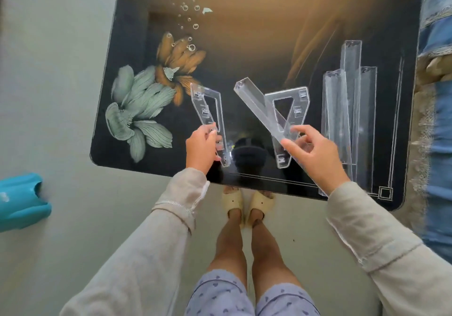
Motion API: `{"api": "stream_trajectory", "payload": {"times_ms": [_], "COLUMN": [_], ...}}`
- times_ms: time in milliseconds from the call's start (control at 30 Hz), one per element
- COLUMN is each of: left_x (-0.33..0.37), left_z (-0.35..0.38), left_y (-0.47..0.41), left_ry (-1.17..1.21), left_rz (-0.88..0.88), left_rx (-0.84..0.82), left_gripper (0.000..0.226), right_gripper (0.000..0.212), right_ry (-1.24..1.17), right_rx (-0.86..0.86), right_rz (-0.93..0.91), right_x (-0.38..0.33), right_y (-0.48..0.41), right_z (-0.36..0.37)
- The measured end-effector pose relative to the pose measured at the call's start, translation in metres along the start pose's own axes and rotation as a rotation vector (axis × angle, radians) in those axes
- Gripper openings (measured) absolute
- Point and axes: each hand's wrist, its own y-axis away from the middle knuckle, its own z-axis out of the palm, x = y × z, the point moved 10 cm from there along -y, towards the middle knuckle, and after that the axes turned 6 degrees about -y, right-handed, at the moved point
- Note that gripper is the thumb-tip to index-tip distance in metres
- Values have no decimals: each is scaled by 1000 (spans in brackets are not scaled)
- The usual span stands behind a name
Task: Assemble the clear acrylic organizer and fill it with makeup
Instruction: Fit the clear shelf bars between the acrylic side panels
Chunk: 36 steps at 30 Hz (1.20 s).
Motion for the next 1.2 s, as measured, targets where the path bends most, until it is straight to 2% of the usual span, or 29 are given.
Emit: {"api": "stream_trajectory", "payload": {"times_ms": [67, 167, 367, 700, 1200], "left_x": [-6, -12, -1, 15, 16], "left_z": [-17, -34, -37, -37, -40], "left_y": [-7, -17, -25, -23, -17], "left_ry": [22, 21, -77, -214, -293], "left_rz": [-43, -58, 35, 127, 114], "left_rx": [51, 94, 51, 57, 99], "left_gripper": [28, 27, 28, 27, 26], "right_gripper": [38, 42, 44, 42, 44], "right_ry": [150, 300, 657, 752, 802], "right_rx": [-77, -170, -288, -266, -247], "right_rz": [-68, -129, -289, -468, -460], "right_x": [-5, -8, -15, -27, -25], "right_y": [2, 2, 4, 6, 10], "right_z": [14, 27, 52, 61, 65]}}
